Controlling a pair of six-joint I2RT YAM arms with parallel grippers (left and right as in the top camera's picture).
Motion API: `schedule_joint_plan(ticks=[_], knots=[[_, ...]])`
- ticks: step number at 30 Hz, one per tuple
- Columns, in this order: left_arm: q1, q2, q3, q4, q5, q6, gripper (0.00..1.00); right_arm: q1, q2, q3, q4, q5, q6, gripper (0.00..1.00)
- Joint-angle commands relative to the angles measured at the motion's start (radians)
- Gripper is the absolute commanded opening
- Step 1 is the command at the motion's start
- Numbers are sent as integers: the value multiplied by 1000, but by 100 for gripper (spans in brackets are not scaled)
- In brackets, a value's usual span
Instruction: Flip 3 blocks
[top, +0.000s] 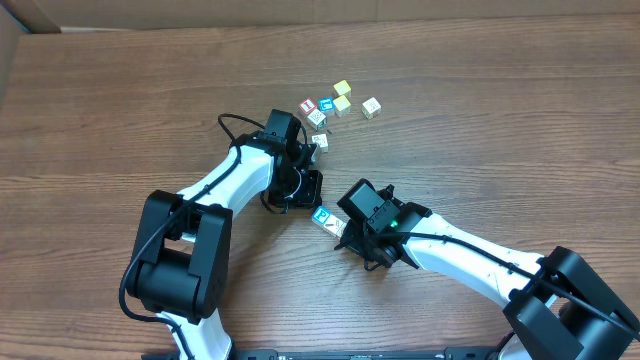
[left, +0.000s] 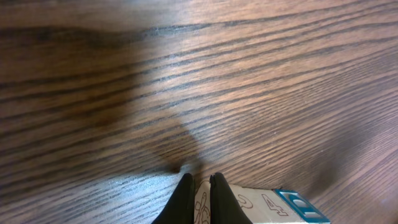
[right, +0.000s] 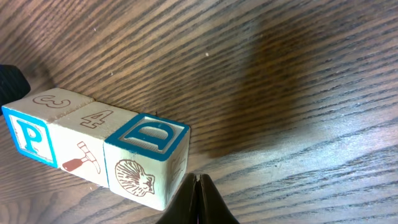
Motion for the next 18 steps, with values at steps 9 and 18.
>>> schedule_joint_plan(ticks=[9, 18], knots=[[-3, 6, 3, 22, 22, 18, 4, 4, -9, -11, 4, 18, 38, 4], [-4, 6, 3, 22, 21, 18, 4, 4, -9, -11, 10, 20, 114, 4]])
